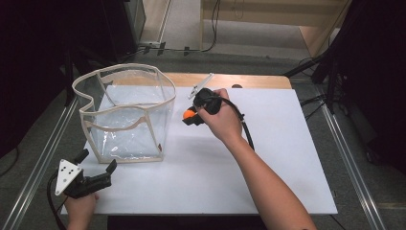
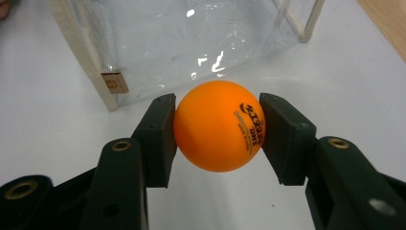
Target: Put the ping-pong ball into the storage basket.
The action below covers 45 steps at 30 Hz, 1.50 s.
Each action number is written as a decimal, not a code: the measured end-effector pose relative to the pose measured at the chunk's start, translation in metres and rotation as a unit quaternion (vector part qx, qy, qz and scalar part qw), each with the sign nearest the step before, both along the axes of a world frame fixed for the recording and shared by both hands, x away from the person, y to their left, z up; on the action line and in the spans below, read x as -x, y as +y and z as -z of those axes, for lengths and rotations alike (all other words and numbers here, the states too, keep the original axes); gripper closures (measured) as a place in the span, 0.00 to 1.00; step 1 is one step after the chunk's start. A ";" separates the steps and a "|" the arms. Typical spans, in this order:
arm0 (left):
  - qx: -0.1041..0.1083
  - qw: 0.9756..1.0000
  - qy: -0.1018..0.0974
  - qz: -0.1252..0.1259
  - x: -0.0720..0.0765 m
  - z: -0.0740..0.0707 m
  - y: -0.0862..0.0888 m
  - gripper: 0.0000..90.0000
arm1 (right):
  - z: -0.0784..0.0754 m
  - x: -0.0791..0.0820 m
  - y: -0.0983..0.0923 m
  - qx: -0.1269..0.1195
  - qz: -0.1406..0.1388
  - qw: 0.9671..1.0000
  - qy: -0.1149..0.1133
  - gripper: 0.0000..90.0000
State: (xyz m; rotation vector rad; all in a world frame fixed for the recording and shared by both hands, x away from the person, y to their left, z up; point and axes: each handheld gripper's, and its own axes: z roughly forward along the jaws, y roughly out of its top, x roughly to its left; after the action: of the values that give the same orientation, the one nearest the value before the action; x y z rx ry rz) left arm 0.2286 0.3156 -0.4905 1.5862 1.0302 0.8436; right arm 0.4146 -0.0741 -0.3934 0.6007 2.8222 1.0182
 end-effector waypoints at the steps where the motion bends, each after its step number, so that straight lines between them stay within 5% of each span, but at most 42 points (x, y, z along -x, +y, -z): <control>1: 0.000 1.000 0.000 0.000 0.000 0.000 0.000 0.00 | -0.001 0.000 0.000 0.000 0.005 1.000 0.000 0.53; 45: 0.001 1.000 0.002 0.000 0.000 0.000 0.000 0.00 | -0.059 -0.006 0.006 -0.005 -0.017 1.000 -0.020 0.53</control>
State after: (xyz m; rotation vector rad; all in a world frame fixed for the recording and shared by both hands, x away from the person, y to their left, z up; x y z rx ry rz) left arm 0.2290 0.3153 -0.4906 1.5868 1.0327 0.8405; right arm 0.4206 -0.0681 -0.3347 0.5293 2.8042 1.0400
